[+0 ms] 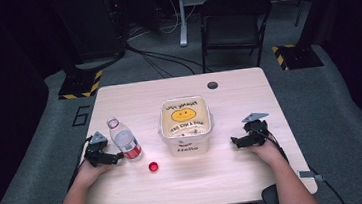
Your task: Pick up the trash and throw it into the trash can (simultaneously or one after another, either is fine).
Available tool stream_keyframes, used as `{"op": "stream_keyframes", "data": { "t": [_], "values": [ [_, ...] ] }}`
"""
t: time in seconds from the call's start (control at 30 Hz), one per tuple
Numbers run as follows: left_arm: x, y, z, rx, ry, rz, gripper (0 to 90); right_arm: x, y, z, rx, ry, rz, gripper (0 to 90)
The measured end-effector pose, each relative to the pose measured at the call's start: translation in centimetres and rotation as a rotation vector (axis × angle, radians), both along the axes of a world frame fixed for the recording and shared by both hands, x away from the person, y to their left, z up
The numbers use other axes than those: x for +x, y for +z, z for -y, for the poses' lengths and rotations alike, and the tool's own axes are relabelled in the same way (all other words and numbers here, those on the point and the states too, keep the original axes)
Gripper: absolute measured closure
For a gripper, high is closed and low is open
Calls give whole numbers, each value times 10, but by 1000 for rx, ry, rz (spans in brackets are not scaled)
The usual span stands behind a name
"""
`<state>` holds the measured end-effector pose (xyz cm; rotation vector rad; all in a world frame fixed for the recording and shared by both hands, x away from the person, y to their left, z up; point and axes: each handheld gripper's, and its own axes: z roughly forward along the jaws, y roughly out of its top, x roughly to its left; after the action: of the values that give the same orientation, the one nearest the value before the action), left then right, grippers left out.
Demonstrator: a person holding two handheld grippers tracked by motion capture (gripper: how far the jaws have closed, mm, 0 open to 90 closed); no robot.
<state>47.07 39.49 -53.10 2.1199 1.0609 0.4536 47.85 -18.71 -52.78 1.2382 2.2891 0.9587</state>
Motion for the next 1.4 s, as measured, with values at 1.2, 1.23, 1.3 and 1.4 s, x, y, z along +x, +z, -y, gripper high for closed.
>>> {"op": "stream_keyframes", "data": {
  "t": [1.2,1.23,1.3,1.4],
  "values": [
    [-2,16,-7,-16,-1,-92,201,-3,0,4,0,33,-4,0],
    [-2,17,-8,-19,1,-86,201,-3,0,4,0,33,-4,0],
    [-5,21,-11,-46,6,-79,201,-3,0,4,0,33,-3,0],
    [-9,28,-14,-56,-6,-69,193,-3,0,4,0,34,4,0]
  ]
}}
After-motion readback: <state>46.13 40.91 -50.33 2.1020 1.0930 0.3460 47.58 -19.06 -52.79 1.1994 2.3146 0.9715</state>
